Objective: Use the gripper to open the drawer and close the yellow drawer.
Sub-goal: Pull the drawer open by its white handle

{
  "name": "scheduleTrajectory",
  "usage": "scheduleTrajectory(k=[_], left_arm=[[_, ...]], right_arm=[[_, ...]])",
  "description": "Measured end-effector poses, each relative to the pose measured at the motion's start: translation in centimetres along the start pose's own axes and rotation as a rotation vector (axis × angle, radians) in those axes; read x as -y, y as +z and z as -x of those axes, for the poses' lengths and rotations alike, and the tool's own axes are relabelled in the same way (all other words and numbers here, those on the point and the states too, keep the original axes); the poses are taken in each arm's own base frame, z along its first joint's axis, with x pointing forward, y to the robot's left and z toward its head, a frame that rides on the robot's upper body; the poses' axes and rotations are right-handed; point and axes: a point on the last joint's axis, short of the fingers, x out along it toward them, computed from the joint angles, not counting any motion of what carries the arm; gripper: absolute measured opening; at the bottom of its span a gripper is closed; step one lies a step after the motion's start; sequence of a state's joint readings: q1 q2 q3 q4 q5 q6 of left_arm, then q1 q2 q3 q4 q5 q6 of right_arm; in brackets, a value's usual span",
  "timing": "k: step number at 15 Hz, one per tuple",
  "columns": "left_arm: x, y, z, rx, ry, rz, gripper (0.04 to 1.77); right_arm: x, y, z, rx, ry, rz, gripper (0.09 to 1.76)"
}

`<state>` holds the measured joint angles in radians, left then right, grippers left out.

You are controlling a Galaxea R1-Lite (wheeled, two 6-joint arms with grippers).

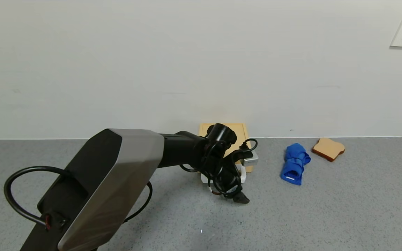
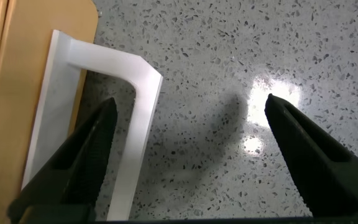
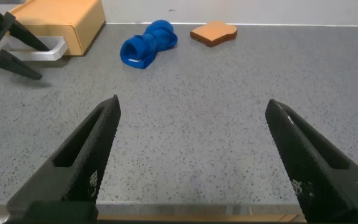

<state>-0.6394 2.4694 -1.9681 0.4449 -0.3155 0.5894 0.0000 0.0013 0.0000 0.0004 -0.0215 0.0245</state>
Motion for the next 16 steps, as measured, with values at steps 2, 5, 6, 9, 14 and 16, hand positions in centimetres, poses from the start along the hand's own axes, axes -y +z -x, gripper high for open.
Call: scheduleTrajectory(k=[2, 5, 6, 9, 14, 16], left_arm=[[0.07, -0.08, -0.13, -0.005, -0.002, 0.001, 1.72], [0.27, -0.18, -0.51, -0.012, -0.009, 0.011, 1.72], [0.31, -0.22, -0.59, -0.014, -0.011, 0.012, 1.72], [0.47, -0.29, -0.76, -0.020, -0.016, 0.015, 1.72], [0.73, -0.33, -0.73, -0.024, -0.032, 0.037, 1.72], [0.96, -0.36, -0.74, -0.029, -0.037, 0.044, 1.72]], right_arm=[[0.00, 0.00, 0.00, 0.000, 0.000, 0.000, 1.71], [0.00, 0.00, 0.00, 0.001, 0.000, 0.000, 1.71], [0.00, 0.00, 0.00, 0.001, 0.000, 0.000, 1.71], [0.00, 0.00, 0.01, 0.001, 0.000, 0.000, 1.71], [0.00, 0.00, 0.01, 0.001, 0.000, 0.000, 1.71], [0.00, 0.00, 0.01, 0.001, 0.001, 0.000, 1.71]])
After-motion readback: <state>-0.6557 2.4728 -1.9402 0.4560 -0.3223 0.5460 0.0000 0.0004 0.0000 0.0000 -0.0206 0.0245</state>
